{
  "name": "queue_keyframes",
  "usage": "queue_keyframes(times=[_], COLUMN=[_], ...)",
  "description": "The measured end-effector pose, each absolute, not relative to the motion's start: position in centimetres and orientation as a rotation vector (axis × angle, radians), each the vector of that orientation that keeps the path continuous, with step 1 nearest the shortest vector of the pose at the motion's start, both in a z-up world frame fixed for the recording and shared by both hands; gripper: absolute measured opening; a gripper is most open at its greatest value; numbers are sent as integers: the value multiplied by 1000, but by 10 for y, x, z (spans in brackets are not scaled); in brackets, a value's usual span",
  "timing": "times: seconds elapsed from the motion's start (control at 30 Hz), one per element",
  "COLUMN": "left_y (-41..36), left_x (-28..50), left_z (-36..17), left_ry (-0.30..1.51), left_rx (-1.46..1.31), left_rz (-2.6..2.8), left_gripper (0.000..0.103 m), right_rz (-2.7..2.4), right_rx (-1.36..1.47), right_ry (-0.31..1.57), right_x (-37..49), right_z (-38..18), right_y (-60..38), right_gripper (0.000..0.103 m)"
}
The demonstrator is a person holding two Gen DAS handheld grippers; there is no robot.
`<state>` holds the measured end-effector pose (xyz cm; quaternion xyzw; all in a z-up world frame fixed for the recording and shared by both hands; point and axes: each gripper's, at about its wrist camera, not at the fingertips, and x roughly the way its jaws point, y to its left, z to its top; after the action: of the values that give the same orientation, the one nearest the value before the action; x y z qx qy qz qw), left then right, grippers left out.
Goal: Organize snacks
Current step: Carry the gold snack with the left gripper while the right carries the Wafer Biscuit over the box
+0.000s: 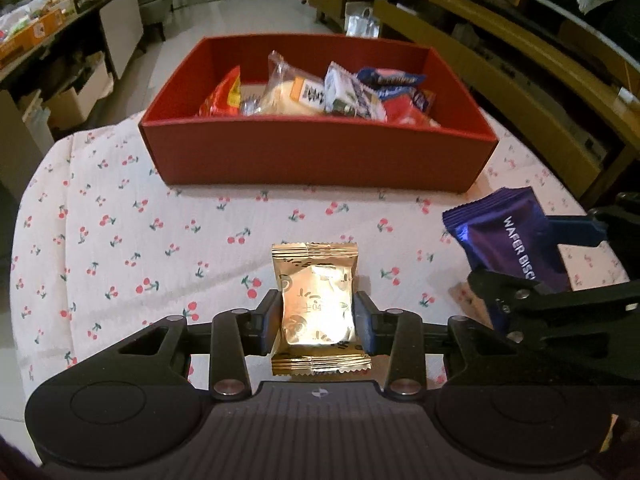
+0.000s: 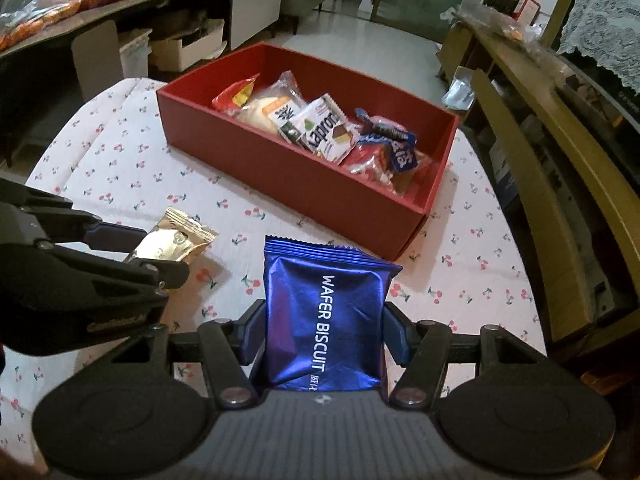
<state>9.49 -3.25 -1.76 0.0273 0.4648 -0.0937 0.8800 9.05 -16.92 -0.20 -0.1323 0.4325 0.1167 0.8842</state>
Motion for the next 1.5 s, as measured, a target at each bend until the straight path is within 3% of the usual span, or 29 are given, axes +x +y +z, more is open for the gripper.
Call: queue_keyframes(times=[1.5], left_y=[-36], left_x=[129], left_z=[42], left_ry=[767], left_rx=[51], left_rz=[-172], left_gripper=[45], right_rz=[175], right_rx=[-218], right_ry=[718], right_x=[126], right_z=[47], right_y=[-170], right_gripper=[77])
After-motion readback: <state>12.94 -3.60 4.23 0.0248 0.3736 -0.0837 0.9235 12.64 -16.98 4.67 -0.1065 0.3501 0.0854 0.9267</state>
